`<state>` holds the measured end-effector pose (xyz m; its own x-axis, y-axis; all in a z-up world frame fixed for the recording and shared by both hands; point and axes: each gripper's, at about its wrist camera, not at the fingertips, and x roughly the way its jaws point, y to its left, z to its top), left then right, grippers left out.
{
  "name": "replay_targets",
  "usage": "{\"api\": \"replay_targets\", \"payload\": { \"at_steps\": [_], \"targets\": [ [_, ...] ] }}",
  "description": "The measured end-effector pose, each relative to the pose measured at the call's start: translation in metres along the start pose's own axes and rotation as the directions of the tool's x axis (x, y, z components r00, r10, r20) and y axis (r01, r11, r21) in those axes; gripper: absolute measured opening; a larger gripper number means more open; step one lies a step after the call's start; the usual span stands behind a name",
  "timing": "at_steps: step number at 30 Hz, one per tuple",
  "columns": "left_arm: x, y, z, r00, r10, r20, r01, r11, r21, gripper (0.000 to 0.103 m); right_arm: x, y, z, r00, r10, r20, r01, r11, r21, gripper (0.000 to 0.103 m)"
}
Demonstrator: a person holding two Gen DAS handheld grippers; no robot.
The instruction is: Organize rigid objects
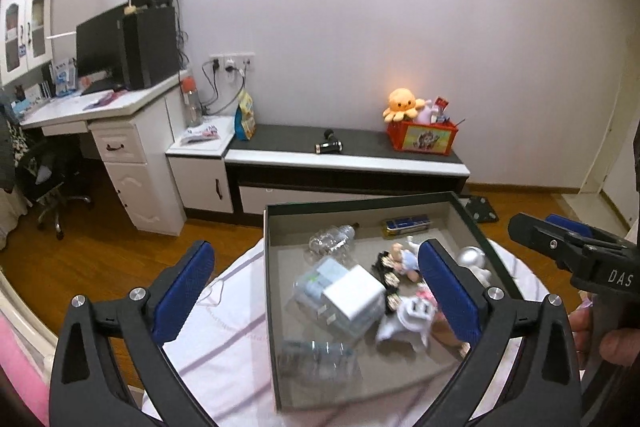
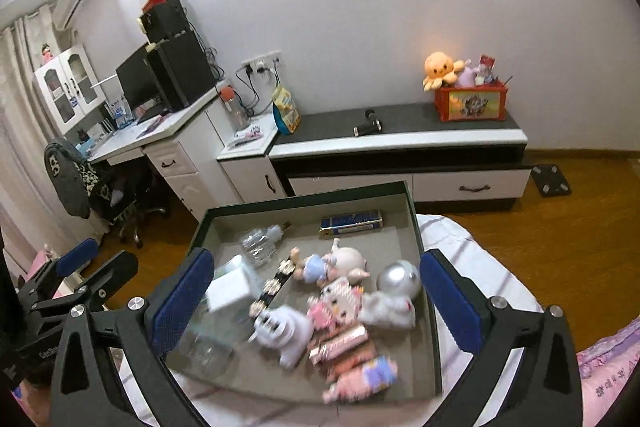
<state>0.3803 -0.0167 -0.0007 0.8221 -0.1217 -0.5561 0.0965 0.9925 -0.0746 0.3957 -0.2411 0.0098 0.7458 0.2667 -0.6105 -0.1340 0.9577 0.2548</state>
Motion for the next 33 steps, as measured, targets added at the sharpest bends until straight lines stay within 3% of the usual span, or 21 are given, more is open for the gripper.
{"api": "replay_targets", "payload": {
  "at_steps": [10, 17, 22, 33],
  "targets": [
    [-0.112, -0.004, -0.033, 0.994, 0.011, 0.110, -0.010, 1.000, -0.003, 0.103, -0.100, 0.019, -0.048, 0.992, -0.050, 0.115, 0.054, 0.998, -0.039, 0.103],
    [-0.172, -0.005, -0.065, 0.989, 0.018, 0.147, -0.014, 0.999, -0.029, 0.103, -0.158, 0.033, -0.090, 0.980, -0.093, 0.173, 0.107, 0.992, -0.072, 0.103],
    [-0.205, -0.015, -0.091, 0.987, 0.042, 0.155, -0.040, 0.999, -0.014, 0.103, -0.188, 0.035, -0.118, 0.976, -0.108, 0.190, 0.123, 0.990, -0.064, 0.103],
    [-0.252, -0.027, -0.132, 0.988, 0.022, 0.154, -0.017, 0.999, -0.036, 0.103, -0.226, 0.050, -0.164, 0.971, -0.118, 0.209, 0.141, 0.985, -0.101, 0.103]
  ]
}}
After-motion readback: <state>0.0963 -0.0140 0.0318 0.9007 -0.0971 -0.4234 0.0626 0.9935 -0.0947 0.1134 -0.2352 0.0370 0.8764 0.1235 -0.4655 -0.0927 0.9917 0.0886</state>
